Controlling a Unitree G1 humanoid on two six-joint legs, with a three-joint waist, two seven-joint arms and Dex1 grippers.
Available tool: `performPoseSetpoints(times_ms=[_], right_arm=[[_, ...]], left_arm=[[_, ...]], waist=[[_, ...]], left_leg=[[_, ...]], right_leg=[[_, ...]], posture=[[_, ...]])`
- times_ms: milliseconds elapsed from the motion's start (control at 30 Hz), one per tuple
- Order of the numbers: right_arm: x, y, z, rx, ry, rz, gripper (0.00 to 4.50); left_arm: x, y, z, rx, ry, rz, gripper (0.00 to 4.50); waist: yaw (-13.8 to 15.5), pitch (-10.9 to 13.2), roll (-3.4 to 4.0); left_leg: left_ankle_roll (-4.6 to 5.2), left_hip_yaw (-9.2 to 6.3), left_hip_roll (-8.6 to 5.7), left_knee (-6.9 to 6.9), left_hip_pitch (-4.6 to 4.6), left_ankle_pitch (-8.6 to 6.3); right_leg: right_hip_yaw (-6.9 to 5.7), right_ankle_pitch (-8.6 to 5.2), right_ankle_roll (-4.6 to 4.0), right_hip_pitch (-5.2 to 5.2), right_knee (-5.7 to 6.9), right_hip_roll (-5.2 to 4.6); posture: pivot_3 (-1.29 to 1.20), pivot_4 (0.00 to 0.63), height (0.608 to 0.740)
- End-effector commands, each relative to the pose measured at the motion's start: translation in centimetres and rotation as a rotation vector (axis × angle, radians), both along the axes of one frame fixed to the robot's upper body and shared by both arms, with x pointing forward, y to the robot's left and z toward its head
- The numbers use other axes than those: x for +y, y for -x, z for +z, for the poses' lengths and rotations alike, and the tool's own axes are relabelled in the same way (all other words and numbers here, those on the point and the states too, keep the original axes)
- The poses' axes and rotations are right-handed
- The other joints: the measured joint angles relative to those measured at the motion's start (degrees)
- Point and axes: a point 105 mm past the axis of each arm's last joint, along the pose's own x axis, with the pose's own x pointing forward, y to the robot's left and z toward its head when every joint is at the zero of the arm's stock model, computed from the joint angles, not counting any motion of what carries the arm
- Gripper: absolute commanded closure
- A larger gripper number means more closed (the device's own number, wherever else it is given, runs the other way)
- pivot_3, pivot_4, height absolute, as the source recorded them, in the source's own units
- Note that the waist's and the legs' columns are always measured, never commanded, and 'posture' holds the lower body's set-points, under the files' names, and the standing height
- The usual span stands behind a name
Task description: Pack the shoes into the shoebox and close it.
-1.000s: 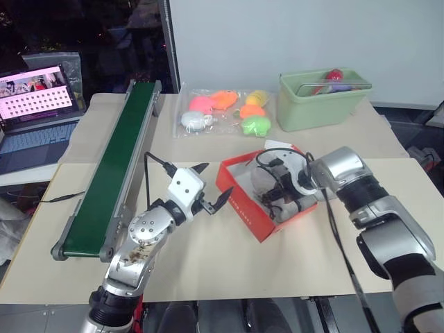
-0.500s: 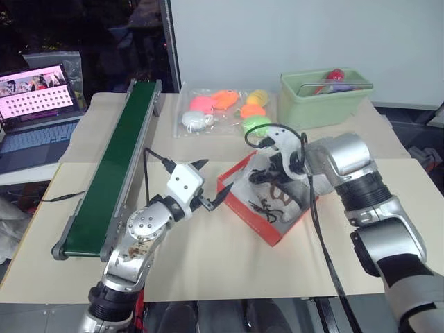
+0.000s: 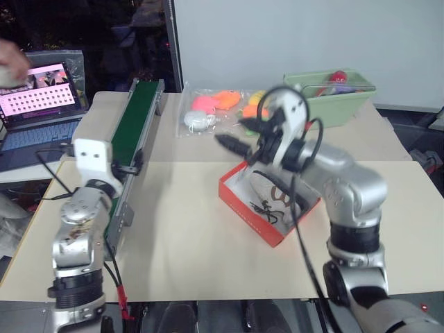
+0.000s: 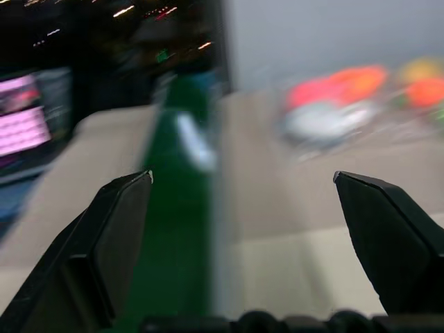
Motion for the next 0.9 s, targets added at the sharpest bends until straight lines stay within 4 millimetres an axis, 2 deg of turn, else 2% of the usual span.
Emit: performPoseSetpoints(times_ms=[33,133,233,400,900], right_arm=[[0.8,2.3,0.1,-0.1,-0.001,0.131,0.07],[0.8,2.3,-1.7,-0.094,0.038,0.149,0.07],[0.8,2.2,-2.7,-0.064,0.034,0.167,0.03],[1.2,2.0,-3.8,-0.112,0.101,0.155,0.03],[1.9,1.9,-4.7,-0.107,0.125,0.142,0.03]], left_arm=[[1.0,0.1,0.1,0.026,-0.013,0.001,0.0],[1.8,0.1,0.1,0.035,-0.012,0.01,0.0],[2.1,0.2,-0.2,0.055,-0.025,0.015,0.0],[2.2,0.5,-2.5,0.177,-0.057,0.025,0.0],[2.4,0.4,-3.0,0.203,-0.051,0.066,0.0]], waist=[[0.0,0.0,0.0],[-0.2,0.0,-0.01],[-0.5,0.0,-0.03],[-0.5,0.0,-0.03],[-0.3,0.1,-0.1]], left_leg=[[0.0,0.0,0.01,0.03,0.03,0.0],[-0.01,0.01,0.06,0.03,0.15,0.0],[-0.01,0.03,0.09,0.02,0.15,0.0],[-0.01,0.05,0.09,0.0,0.18,0.0],[-0.02,0.05,0.08,0.01,0.18,0.0]], right_leg=[[0.0,0.0,0.0,0.02,0.01,0.01],[0.0,0.0,0.0,0.09,0.01,0.09],[0.01,-0.01,-0.01,0.05,0.03,0.1],[0.05,-0.01,-0.01,0.06,0.03,0.11],[0.05,0.0,-0.01,0.06,0.05,0.08]], posture=[[0.0,0.15,0.729],[0.0,0.15,0.729],[0.0,0.15,0.729],[0.0,0.15,0.729],[0.0,0.15,0.729]])
